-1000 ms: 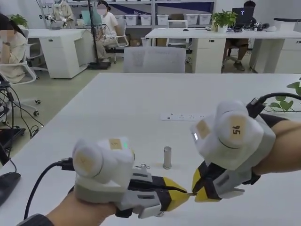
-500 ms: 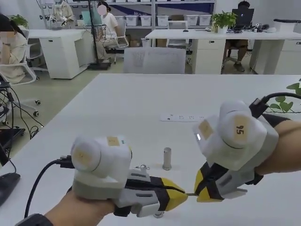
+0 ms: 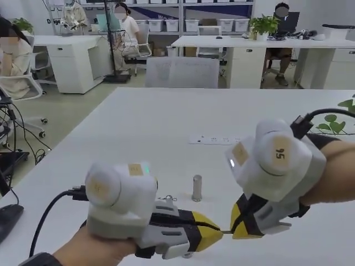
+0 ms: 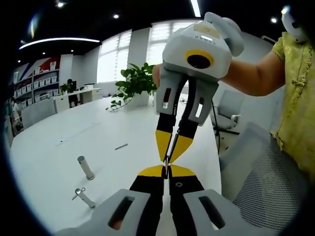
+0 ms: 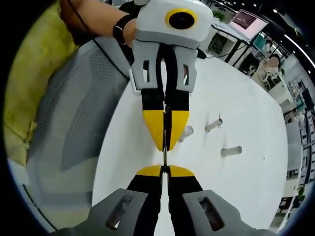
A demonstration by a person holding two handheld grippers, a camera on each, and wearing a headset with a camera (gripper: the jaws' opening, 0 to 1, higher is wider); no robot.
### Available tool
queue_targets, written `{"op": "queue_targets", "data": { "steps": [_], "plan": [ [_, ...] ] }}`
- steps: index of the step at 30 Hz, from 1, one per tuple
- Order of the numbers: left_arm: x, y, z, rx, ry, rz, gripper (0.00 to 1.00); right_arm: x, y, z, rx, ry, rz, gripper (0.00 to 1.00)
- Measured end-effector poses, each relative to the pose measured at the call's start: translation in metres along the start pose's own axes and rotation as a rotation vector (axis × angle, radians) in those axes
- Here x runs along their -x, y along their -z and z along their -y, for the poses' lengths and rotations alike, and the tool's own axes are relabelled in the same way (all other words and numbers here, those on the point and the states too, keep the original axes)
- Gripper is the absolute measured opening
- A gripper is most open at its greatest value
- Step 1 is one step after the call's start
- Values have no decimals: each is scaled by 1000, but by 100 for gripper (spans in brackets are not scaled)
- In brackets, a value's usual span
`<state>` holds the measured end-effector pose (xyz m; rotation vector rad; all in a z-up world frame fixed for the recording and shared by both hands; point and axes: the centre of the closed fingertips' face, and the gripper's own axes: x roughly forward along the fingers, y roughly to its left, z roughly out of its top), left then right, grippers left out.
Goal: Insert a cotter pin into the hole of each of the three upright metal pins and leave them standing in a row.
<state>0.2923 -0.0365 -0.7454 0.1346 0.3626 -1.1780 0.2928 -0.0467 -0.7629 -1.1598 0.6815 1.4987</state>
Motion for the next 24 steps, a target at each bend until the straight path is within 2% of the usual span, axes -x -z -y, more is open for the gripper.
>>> {"op": "queue_targets", "data": {
  "steps": [5, 11, 15, 24],
  "plan": [
    [-2, 1, 0, -48, -7, -7, 2, 0, 1, -1, -12, -9, -10, 3],
    [-3, 2, 2, -45, -1, -11, 15, 1, 3, 0, -18, -6, -19, 3],
    [-3, 0, 1, -48, -16, 3, 20, 1, 4, -1, -21, -11, -24, 3],
    [1, -1, -5, -46, -44, 7, 29, 2, 3, 1, -34, 2, -9, 3]
  ]
}}
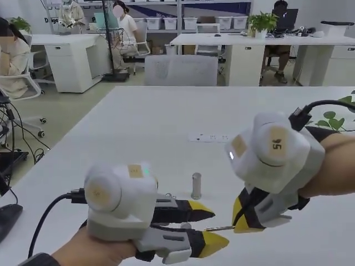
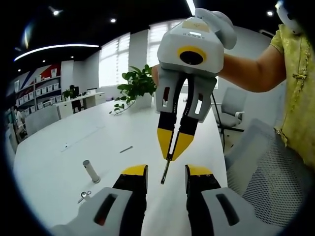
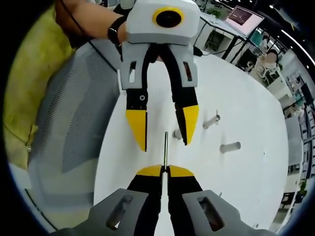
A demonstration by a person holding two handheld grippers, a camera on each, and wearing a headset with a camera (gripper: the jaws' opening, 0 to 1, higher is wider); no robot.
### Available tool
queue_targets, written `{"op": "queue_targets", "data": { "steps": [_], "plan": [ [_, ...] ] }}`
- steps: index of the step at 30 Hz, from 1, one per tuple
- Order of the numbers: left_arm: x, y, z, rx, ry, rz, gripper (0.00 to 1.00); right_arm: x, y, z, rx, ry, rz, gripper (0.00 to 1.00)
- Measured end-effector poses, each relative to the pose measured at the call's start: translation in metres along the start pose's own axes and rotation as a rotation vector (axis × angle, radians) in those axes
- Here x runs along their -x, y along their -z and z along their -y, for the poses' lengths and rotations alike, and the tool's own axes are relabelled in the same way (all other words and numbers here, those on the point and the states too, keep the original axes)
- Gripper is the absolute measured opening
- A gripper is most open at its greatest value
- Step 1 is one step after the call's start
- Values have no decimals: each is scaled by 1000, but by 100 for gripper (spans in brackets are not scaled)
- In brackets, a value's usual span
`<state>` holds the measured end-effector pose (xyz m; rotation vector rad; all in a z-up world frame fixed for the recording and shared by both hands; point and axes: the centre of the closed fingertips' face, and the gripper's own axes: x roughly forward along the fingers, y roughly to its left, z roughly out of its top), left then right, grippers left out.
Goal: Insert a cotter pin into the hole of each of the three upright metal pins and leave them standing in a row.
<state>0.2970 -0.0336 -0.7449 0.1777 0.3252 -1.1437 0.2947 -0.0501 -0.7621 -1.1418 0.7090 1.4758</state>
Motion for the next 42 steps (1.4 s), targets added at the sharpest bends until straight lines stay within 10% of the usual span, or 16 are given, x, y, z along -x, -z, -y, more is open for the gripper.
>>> {"op": "queue_targets", "data": {
  "steps": [11, 21, 42],
  "plan": [
    [15, 2, -22, 6, -64, 5, 32, 5, 8, 6, -37, 25, 20, 3],
    [15, 37, -51, 77, -170, -70, 31, 3, 16, 12, -62, 29, 37, 3],
    [4, 70, -57, 94, -188, -162, 19, -8, 17, 17, -69, 25, 37, 3]
  ]
}}
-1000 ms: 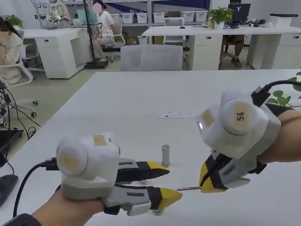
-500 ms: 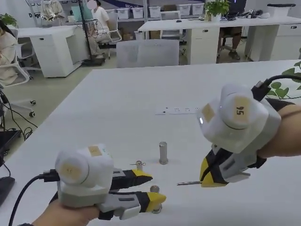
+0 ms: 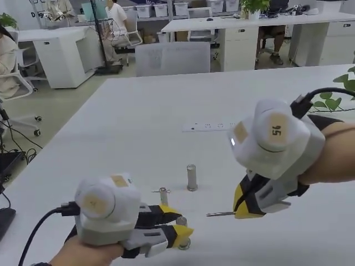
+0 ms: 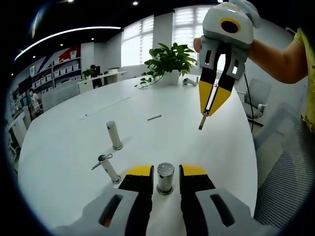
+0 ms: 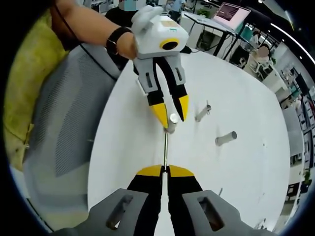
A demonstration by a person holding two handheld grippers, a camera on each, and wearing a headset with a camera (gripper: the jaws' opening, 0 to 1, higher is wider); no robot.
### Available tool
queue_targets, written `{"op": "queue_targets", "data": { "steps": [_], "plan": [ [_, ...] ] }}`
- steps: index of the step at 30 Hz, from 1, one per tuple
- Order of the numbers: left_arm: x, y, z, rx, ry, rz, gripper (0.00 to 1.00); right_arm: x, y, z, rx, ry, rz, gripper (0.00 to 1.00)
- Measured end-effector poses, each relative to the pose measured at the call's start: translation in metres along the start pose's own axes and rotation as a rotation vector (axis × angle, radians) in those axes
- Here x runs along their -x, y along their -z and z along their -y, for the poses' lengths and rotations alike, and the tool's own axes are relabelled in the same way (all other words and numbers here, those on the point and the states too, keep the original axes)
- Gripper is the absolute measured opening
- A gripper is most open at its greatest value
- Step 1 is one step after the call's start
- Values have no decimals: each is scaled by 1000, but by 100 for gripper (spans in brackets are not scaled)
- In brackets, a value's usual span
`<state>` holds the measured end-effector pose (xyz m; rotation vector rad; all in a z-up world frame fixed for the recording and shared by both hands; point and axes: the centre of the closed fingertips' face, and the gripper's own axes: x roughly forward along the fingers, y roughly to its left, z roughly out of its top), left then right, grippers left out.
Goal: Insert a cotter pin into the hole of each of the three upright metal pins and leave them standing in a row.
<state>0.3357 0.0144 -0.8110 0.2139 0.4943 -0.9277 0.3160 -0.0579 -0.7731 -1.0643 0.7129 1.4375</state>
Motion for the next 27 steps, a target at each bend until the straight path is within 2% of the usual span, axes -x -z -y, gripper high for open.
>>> {"op": "queue_targets", "data": {
  "steps": [7, 12, 22, 27],
  "plan": [
    [0, 4, 0, -18, 8, -13, 12, -4, -1, 1, -1, -2, -8, 3],
    [0, 4, -1, -27, 20, -12, 12, -10, 1, 3, -5, 0, -25, 3],
    [0, 3, 2, -99, 121, 8, 11, -23, -3, 7, -48, -11, -33, 3],
    [0, 3, 3, -114, 152, 10, 11, -31, -5, 8, -68, -7, -42, 3]
  ]
}}
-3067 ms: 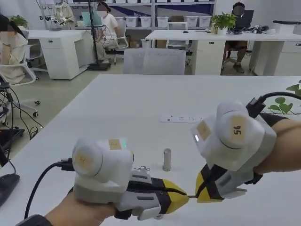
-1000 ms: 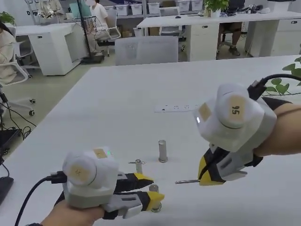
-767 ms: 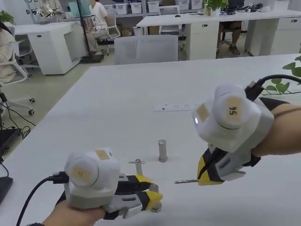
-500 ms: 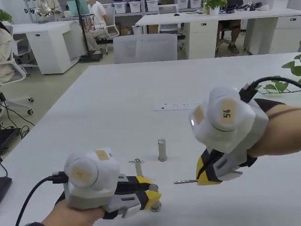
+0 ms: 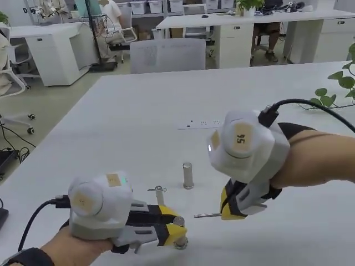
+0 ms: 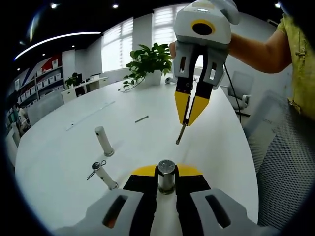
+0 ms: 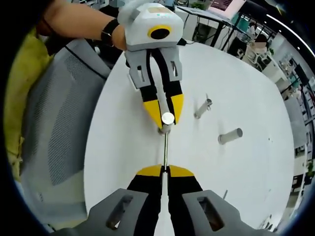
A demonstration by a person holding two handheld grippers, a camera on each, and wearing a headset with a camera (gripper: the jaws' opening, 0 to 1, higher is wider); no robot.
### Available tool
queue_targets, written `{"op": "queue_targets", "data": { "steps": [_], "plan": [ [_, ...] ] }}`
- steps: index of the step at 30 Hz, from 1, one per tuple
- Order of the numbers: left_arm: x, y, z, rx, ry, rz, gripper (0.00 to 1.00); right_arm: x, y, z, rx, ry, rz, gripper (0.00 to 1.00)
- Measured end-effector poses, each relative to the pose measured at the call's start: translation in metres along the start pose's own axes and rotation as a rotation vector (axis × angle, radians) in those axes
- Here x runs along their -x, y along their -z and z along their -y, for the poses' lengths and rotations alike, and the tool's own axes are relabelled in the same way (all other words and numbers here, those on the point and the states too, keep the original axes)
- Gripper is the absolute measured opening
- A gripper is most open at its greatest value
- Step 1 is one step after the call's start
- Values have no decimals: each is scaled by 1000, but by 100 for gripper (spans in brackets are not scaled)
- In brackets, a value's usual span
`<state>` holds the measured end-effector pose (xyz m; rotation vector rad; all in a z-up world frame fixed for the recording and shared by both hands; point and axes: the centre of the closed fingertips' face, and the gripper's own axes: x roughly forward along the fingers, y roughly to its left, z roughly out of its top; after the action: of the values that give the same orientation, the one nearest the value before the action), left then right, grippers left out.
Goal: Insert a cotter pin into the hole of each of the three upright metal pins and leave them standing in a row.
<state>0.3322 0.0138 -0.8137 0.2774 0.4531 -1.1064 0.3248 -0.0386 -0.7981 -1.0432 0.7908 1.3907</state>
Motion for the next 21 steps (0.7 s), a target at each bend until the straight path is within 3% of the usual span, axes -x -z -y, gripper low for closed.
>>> {"op": "queue_targets", "data": {
  "steps": [9, 21],
  "plan": [
    [-1, 0, 1, -18, 33, 12, 11, -12, -1, -2, -48, 2, 9, 3],
    [0, 0, 1, -13, 22, 18, 11, -19, -3, -2, -69, -11, 3, 3]
  ]
}}
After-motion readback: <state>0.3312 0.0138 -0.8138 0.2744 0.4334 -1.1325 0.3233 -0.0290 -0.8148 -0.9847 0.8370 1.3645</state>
